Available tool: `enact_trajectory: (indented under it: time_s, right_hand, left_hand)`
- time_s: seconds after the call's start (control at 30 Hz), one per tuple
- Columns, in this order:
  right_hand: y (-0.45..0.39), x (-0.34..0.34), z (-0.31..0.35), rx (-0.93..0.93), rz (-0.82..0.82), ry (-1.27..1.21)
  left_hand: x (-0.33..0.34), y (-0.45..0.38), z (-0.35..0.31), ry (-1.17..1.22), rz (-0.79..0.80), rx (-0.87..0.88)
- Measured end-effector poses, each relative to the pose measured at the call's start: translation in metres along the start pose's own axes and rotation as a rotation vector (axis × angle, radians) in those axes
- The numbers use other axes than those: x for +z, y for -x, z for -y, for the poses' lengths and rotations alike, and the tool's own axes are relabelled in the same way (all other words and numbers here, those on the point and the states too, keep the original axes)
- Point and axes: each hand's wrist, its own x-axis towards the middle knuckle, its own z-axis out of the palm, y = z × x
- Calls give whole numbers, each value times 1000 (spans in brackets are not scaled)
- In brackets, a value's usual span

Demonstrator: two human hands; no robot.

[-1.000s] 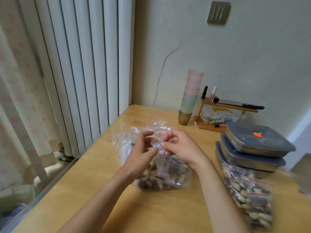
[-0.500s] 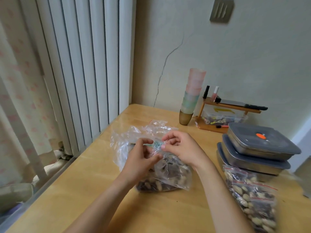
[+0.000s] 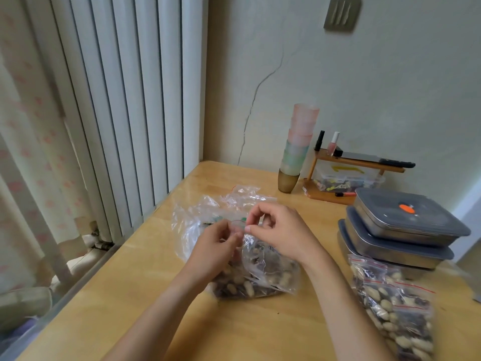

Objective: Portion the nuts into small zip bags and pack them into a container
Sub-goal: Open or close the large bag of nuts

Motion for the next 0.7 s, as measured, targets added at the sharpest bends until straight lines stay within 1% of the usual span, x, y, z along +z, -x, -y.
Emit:
enact_trajectory:
  time_s: [0.07,0.2,0.27,0.33,0.4,0.43,0.5,0.57,0.7]
  right_hand:
    - [1,1,0,7,39,27]
    - [-1,5,-5,86,49,128]
    - [-2,6,-7,122,5,140]
    - [-2,6,-6,129,-38,154]
    - [-2,7,-4,129,-56,145]
    - [-2,8,-2,138,-54,112]
    - [-2,10,-2,151,-33,48]
    - [-1,13,-2,140,-13,16]
    - [-3,17,-3,137,31,-69]
  left_hand:
    - [-1,0,-2,-40,22,-10]
    - [3,1,-4,-273,-20,38]
    - [5,1,0,-379,-94,132]
    - [5,1,4,-497,-179,298]
    - [8,3,8,-613,-166,428]
    - [10,4,9,-660,-146,452]
    - [15,4,13,-729,-125,445]
    - [18,2,19,-755,-153,421]
    - [14,-1,21,-714,-178,404]
